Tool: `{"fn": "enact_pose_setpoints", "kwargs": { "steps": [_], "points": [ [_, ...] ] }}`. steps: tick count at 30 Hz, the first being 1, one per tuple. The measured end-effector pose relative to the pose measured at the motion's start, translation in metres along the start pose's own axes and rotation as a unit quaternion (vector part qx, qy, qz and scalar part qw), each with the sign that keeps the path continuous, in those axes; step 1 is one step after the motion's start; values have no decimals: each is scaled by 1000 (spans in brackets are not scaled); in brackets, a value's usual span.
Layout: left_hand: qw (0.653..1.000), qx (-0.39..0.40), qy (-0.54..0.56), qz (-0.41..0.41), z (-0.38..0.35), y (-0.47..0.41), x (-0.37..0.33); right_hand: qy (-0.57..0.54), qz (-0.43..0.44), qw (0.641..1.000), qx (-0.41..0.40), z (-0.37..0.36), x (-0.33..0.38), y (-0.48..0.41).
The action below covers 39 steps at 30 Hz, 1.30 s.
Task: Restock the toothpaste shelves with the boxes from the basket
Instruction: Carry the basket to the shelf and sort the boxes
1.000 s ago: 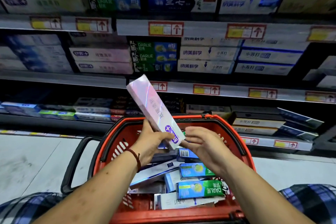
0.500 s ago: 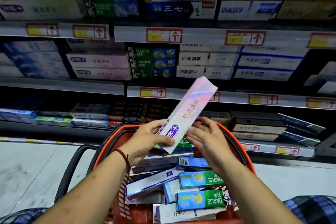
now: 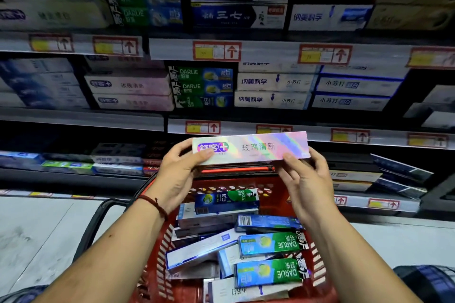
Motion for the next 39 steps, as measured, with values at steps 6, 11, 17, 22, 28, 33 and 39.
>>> {"fn": "enact_pose_setpoints", "kwargs": {
  "steps": [6, 11, 17, 22, 28, 33, 39],
  "points": [
    [989, -90, -42, -106, 21, -4, -12, 184, 44, 982, -14, 2, -7, 3],
    [972, -129, -138, -137, 35, -10, -19, 278, 95, 956, -25, 0, 3, 5],
    [964, -98, -188, -158, 30, -14, -27, 347, 127, 929, -3, -14, 19, -1],
    [965, -94, -195, -148, 21, -27, -44, 371, 137, 918, 18, -34, 37, -9],
    [954, -86, -220, -183, 14, -76, -74, 411, 132, 902, 10, -67, 50, -31],
    [954, -108, -195, -201, 33, -105, -95, 425, 135, 894, 46, -102, 50, -40],
    [948, -199, -135, -207, 76, -117, -115, 433, 130, 889, 77, -157, 28, -42]
  ]
}}
Point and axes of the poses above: each hand's wrist, its own y-axis away from the middle knuckle, its own z-axis out of the back of the hand, x = y × z, the point moved 5 cm from there along -y, towards the middle knuckle, and after that the axes turned 5 degrees about y, right-handed, at the moved point
